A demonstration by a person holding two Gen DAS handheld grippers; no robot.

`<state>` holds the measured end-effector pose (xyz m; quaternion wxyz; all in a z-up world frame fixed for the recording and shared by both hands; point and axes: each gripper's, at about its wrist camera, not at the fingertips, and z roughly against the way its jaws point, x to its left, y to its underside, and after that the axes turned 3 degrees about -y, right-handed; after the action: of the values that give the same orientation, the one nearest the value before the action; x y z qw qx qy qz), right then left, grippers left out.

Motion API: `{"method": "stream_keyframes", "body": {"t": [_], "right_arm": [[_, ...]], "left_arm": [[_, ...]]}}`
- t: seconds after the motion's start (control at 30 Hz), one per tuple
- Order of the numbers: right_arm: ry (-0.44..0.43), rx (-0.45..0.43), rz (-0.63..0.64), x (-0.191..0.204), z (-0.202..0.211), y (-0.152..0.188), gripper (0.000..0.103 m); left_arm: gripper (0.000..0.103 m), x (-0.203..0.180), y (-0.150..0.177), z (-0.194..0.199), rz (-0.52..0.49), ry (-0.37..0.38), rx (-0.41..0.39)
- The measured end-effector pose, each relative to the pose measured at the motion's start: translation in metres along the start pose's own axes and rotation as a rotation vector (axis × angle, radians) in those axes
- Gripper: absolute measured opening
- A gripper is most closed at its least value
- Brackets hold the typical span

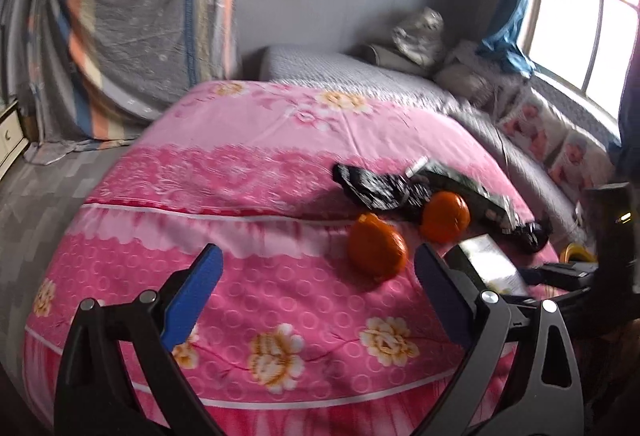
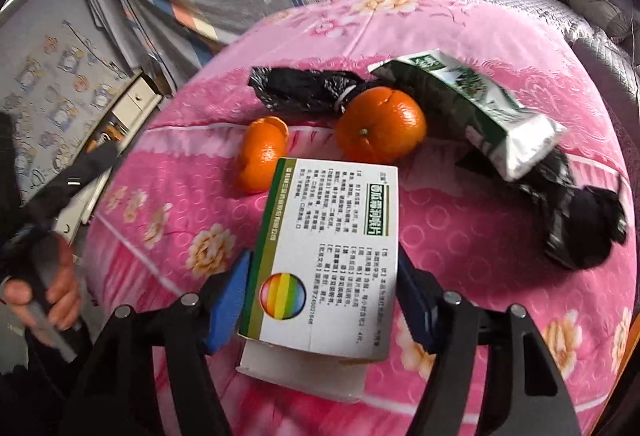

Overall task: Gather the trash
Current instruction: 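Grasp an orange with the left tool while the right tool holds the box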

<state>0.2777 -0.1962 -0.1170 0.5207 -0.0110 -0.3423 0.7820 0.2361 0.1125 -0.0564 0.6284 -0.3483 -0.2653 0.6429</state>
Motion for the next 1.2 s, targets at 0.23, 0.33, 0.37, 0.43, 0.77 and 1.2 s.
{"method": "stream_keyframes", "body": {"t": [0.23, 0.33, 0.37, 0.43, 0.77, 1.2], "right_arm": [[-0.085, -0.072, -0.025, -0.014, 0.036, 0.019, 0.065], [-0.099, -0.094, -0.031, -0.019, 0.049, 0.027, 0.065], [-0.103, -0.098, -0.033, -0.020, 0.052, 0.028, 0.065], [-0.111, -0.110, -0.033, -0.023, 0.058, 0.032, 0.065], [-0.143, -0.140, -0.059, -0.028, 0.067, 0.041, 0.065], [-0.186, -0.148, -0.069, -0.021, 0.086, 0.051, 0.065]], "left_arm": [[0.092, -0.041, -0.001, -0.041, -0.091, 0.014, 0.090], [0.092, -0.054, -0.004, -0.063, -0.113, -0.006, 0.129], [0.092, -0.057, -0.004, -0.068, -0.110, -0.004, 0.140], [0.092, -0.062, -0.005, -0.081, -0.102, 0.015, 0.168], [0.059, -0.051, -0.002, -0.124, -0.023, -0.027, 0.251], [0.043, -0.047, -0.003, -0.076, 0.008, 0.031, 0.167]]}}
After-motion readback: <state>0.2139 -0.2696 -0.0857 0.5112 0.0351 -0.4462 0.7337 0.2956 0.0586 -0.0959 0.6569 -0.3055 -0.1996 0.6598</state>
